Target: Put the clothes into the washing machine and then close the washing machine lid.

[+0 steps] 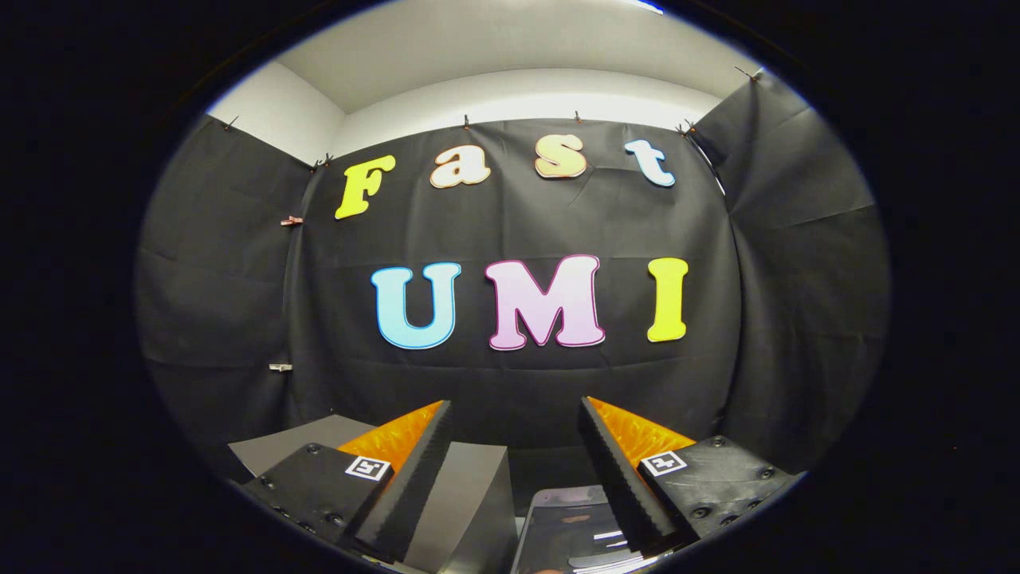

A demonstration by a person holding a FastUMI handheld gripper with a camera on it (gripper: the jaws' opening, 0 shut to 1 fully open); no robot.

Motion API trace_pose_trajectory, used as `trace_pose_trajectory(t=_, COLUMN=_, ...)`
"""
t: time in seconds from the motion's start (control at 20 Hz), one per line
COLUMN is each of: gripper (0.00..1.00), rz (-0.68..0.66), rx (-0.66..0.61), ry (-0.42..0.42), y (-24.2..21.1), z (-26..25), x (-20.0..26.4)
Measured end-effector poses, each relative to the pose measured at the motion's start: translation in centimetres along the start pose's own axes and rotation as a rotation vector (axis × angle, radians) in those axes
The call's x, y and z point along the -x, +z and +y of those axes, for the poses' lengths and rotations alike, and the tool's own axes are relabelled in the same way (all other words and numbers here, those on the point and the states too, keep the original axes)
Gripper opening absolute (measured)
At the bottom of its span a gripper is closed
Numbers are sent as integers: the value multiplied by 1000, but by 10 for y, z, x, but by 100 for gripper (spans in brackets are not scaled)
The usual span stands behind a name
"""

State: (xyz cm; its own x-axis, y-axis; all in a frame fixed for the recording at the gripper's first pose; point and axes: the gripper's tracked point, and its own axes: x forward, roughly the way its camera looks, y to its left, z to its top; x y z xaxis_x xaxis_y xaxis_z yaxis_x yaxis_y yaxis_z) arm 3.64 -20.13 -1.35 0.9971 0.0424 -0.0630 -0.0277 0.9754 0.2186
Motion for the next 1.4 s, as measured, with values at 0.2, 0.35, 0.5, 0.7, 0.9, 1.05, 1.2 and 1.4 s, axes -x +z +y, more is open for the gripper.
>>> trace_pose_trajectory(t=0.2, gripper=98, rz=-3, rx=2, ry=7, y=0, z=1, x=-1)
trace_pose_trajectory(t=0.35, gripper=98, rz=8, rx=13, ry=7, y=-4, z=1, x=-1)
trace_pose_trajectory(t=0.5, gripper=98, rz=15, rx=13, ry=10, y=-6, z=2, x=-3)
trace_pose_trajectory(t=0.7, gripper=98, rz=17, rx=18, ry=13, y=-7, z=2, x=-3)
trace_pose_trajectory(t=0.9, gripper=98, rz=23, rx=16, ry=9, y=-8, z=0, x=-5)
trace_pose_trajectory(t=1.05, gripper=98, rz=32, rx=13, ry=11, y=-10, z=-1, x=-6)
trace_pose_trajectory(t=1.2, gripper=98, rz=32, rx=16, ry=14, y=-10, z=-1, x=-4)
trace_pose_trajectory(t=1.4, gripper=98, rz=42, rx=17, ry=12, y=-11, z=-5, x=-5)
